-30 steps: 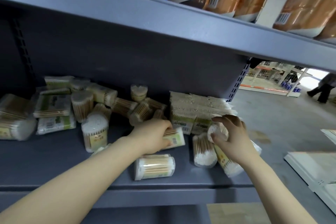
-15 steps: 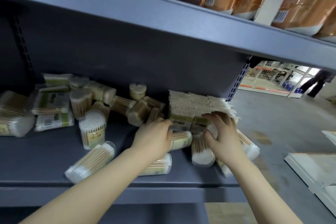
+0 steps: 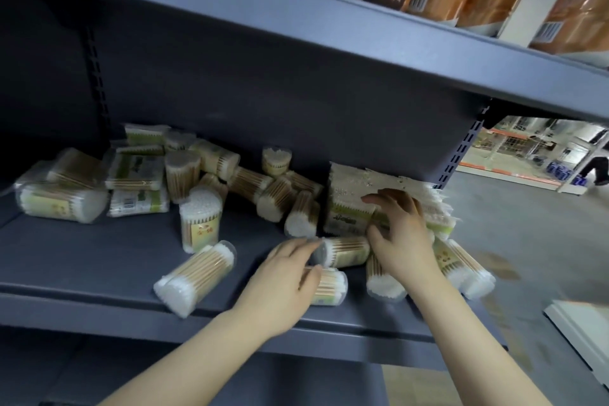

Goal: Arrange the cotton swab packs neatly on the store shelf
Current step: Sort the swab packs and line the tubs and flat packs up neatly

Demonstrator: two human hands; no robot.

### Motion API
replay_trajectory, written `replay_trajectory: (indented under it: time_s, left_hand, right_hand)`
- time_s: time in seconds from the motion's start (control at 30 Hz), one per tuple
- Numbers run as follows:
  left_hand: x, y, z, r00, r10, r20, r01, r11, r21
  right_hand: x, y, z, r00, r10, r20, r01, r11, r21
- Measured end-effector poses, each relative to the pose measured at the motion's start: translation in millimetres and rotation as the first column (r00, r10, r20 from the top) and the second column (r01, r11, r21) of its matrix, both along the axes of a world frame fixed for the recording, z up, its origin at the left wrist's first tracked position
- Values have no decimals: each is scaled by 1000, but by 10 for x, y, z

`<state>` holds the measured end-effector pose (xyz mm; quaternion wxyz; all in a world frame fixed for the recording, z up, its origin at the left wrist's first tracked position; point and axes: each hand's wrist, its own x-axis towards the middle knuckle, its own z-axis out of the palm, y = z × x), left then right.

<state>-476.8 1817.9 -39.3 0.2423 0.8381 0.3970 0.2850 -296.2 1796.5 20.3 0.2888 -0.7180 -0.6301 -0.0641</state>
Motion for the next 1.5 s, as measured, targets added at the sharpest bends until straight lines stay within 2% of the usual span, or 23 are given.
replay_trajectory:
  time_s: [0.3, 0.6, 0.67, 0.77, 0.87, 0.9, 1.0, 1.07, 1.2, 1.33, 1.5]
  left_hand:
    - [439, -57, -54, 997, 66, 25, -67, 998, 17]
    - [583, -25, 29, 997, 82, -14, -82, 996, -18]
    - [477, 23, 138, 996, 86, 36, -87, 996, 29]
    - [178, 184, 273, 981, 174, 91, -183, 977, 107]
    - [-228, 456, 366, 952, 302, 49, -296, 869, 397]
    - [-368, 554, 386, 945, 326, -6, -294, 860, 417]
    - [-771, 750, 396, 921, 357, -157, -271, 875, 402]
    - [-938, 810, 364, 924, 297, -241, -213, 922, 322]
    - [-1066, 899, 295, 944, 152, -294, -71, 961, 269]
    - [-1114, 946, 293, 962, 104, -252, -43, 971, 236]
    - [-1182, 951, 290, 958, 138, -250, -77, 968, 241]
  right_hand:
    - [153, -46, -31, 999, 45, -2, -45, 999, -2]
    - [112, 19, 94, 995, 98, 5, -98, 995, -7]
    - [43, 85, 139, 992, 121, -23, -121, 992, 21]
    - [-121, 229, 174, 990, 128, -66, -127, 991, 30]
    - [-349, 422, 128, 984, 131, -124, -132, 991, 0]
    - [-438, 504, 94, 982, 127, -138, -133, 991, -34]
    - [-676, 763, -60, 983, 133, -126, -158, 966, -207]
    - [-765, 912, -178, 987, 146, -66, -160, 935, -316]
    - [-844, 1097, -269, 1000, 7, -3, -8, 878, -479]
    - [-885, 1130, -314, 995, -50, 85, 86, 862, -500]
    - [-948, 1000, -375, 997, -55, 52, 73, 892, -447]
